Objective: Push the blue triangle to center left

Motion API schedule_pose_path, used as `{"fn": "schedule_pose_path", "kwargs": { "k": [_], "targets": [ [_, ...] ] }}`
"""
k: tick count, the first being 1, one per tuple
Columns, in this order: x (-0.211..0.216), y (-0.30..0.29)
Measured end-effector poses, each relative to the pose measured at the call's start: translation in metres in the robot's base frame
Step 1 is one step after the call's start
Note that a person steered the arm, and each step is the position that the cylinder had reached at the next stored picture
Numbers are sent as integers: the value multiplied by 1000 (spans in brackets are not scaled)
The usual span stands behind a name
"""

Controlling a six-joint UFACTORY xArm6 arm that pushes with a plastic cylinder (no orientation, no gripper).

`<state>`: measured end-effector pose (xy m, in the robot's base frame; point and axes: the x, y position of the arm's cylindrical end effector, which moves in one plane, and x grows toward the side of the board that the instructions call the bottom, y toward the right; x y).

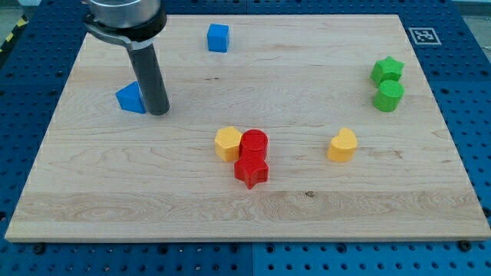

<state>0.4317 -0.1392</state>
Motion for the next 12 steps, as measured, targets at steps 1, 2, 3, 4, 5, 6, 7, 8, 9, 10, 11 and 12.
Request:
{"fn": "schedule_pose_path", "kwargs": {
  "k": [1,2,3,4,5,6,7,8,9,10,11,12],
  "targets": [
    [11,-15],
    [17,-43],
    [17,-43],
    [4,-53],
    [-11,-70],
    [-23,-75],
    [-21,-75],
    [4,-60],
    [9,-53],
    [9,-27],
    [9,-3],
    [9,25]
  ]
}}
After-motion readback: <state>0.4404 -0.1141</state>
